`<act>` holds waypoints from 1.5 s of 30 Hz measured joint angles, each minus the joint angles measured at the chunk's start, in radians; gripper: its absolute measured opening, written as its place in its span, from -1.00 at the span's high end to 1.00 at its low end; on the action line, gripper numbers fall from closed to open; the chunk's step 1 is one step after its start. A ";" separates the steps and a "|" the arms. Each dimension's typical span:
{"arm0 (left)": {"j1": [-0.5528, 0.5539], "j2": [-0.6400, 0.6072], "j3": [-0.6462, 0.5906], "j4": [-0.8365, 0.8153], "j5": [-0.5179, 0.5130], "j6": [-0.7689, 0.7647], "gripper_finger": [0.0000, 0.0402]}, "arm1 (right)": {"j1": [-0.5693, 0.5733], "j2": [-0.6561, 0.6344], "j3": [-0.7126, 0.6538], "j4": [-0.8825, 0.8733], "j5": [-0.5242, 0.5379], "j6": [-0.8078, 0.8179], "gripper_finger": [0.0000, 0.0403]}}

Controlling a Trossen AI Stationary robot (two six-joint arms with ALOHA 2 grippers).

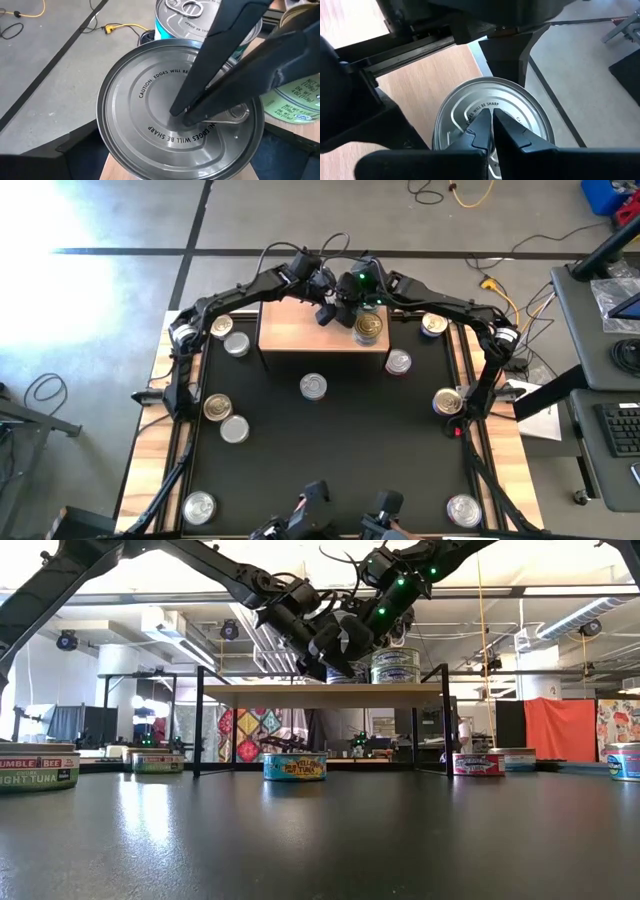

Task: Stack canned seafood by type on shelf
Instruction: Stack the dark blue tuna can on top of the dark blue tuna can on the shelf

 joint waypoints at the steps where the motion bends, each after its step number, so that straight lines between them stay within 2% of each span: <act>1: -0.001 0.000 0.000 0.000 0.000 0.000 -0.88 | 0.000 0.000 0.000 0.000 0.000 0.006 0.94; 14: -0.003 0.000 -0.004 -0.016 -0.005 0.038 -0.89 | -0.003 0.000 -0.018 0.005 -0.002 0.007 0.94; 18: -0.003 0.000 0.001 -0.026 -0.004 0.048 -0.96 | -0.003 0.000 -0.019 0.004 -0.005 0.006 0.94; 26: -0.005 0.000 0.038 -0.112 0.002 0.080 -0.98 | -0.003 0.000 -0.028 0.006 -0.063 0.005 0.94; 45: 0.006 -0.004 0.182 -0.314 0.003 0.156 -0.99 | -0.007 -0.002 -0.052 -0.005 -0.059 0.001 0.94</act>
